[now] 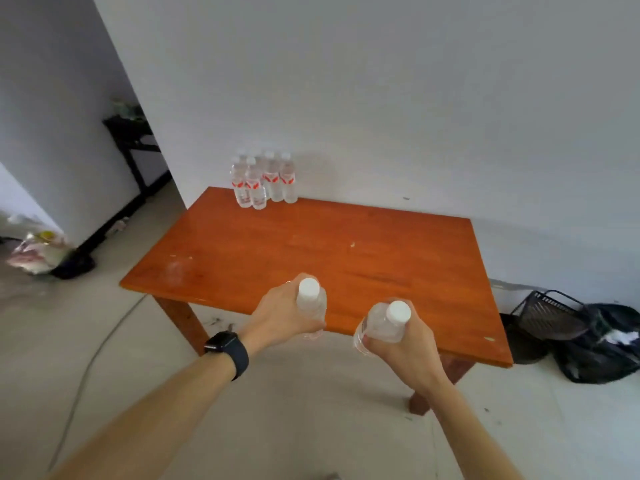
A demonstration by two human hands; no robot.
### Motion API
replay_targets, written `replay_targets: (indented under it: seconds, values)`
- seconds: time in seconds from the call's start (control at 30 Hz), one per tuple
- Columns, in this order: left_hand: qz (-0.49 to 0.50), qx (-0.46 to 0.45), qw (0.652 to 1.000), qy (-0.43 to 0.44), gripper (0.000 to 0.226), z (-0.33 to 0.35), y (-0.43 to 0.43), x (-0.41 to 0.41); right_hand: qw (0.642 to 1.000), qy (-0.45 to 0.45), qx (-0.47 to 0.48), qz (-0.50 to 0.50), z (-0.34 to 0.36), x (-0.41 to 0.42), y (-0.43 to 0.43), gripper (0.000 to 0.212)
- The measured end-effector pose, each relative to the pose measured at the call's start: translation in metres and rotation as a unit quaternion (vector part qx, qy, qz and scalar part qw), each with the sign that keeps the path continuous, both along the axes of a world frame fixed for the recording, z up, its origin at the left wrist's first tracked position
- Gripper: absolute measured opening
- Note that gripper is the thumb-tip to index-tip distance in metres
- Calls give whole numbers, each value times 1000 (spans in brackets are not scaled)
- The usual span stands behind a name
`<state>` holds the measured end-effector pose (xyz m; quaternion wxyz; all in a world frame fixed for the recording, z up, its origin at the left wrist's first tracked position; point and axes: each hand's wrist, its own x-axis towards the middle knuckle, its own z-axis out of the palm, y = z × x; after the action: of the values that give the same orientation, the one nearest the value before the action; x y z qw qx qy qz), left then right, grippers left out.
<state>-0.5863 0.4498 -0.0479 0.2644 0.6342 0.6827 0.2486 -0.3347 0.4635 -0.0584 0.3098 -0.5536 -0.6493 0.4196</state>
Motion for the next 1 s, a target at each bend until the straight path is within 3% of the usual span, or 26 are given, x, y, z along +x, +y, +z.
replay_targets:
  seconds: [0.1,0.37,0.57,0.67,0.77,1.0]
  values:
    - [18,-15,1000,14,62,-9,40,-34,999,-10,-18,25,-6,-28,54,50]
    - [88,-42,994,-53,49,-45,121,-93,994,-52,-63,72,-39,-88,160,51]
    - [86,-75,991,-75,62,-85,190,-137,989,-80,-108,65,-74,-139,227,53]
    - [73,-90,990,-81,75,-101,236,-166,987,-85,-130,51,-87,-174,268,64]
    - [51,-101,992,-59,71,-110,292,-202,985,-90,-143,27,-97,-214,314,76]
    - [2,-52,999,8,69,-110,419,-286,985,-105,-136,18,-105,-304,416,57]
